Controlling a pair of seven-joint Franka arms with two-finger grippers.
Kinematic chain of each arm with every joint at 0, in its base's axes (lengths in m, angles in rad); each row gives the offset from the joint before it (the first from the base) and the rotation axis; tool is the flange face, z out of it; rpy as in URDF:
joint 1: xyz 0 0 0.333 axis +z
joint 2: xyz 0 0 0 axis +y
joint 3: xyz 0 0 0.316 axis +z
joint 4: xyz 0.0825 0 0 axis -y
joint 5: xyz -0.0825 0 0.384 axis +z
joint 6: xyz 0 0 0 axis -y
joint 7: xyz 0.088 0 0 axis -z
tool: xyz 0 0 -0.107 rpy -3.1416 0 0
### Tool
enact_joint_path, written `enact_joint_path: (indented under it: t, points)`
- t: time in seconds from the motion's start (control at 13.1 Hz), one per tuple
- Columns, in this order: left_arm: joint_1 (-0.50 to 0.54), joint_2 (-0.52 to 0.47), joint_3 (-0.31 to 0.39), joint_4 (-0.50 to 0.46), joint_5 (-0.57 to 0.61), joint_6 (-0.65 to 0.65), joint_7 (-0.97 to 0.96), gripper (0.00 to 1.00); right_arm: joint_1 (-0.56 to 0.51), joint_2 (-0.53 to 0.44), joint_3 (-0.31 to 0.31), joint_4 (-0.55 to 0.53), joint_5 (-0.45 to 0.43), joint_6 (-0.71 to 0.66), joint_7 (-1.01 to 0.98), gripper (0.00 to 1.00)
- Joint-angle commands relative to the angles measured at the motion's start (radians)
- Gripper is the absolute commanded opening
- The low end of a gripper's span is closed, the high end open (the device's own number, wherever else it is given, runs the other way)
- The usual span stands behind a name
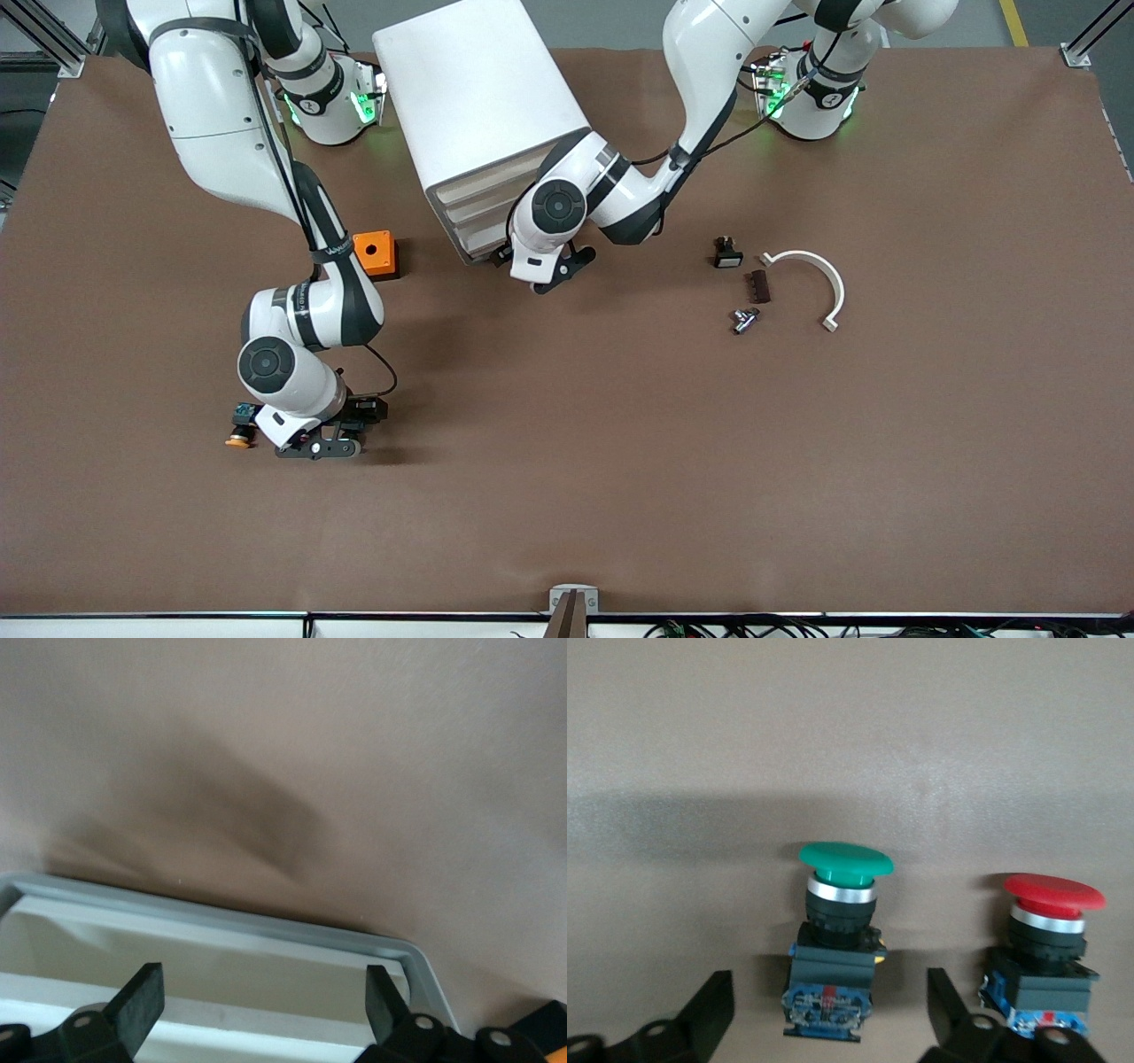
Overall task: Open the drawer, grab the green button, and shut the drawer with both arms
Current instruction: 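Place the green button beside the red button with the right gripper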
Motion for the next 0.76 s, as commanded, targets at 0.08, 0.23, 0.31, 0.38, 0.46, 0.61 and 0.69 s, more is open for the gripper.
enact_joint_path:
  t: [0.08, 0.23, 0.31, 0.38, 0.46, 0.61, 0.69]
  points:
    - [-0.005, 0.0, -0.004, -0.018, -0.1, 0.015, 0.006, 1.0, -0.047, -0.08, 0.016, 0.094, -0.016, -0.238, -0.015, 1.0]
    - [-0.005, -0.002, -0.004, -0.021, -0.105, 0.015, 0.009, 1.0, -0.076, -0.147, 0.016, 0.105, -0.016, -0.321, -0.027, 1.0]
    - [-0.005, -0.002, -0.004, -0.021, -0.106, 0.017, 0.011, 1.0, -0.082, -0.181, 0.016, 0.105, -0.016, -0.358, -0.035, 1.0]
    - [-0.005, -0.002, -0.004, -0.021, -0.106, 0.017, 0.011, 1.0, -0.099, -0.215, 0.016, 0.105, -0.016, -0.4, -0.046, 1.0]
    - [-0.005, -0.002, -0.006, -0.021, -0.106, 0.017, 0.011, 1.0, -0.116, -0.249, 0.016, 0.105, -0.016, -0.446, -0.058, 1.0]
    - [-0.005, 0.0, -0.006, -0.021, -0.112, 0.027, 0.011, 1.0, -0.151, -0.313, 0.014, 0.105, -0.022, -0.555, -0.099, 1.0]
    - [-0.005, 0.003, -0.006, -0.021, -0.129, 0.03, 0.014, 1.0, -0.181, -0.347, 0.014, 0.102, -0.025, -0.591, -0.122, 1.0]
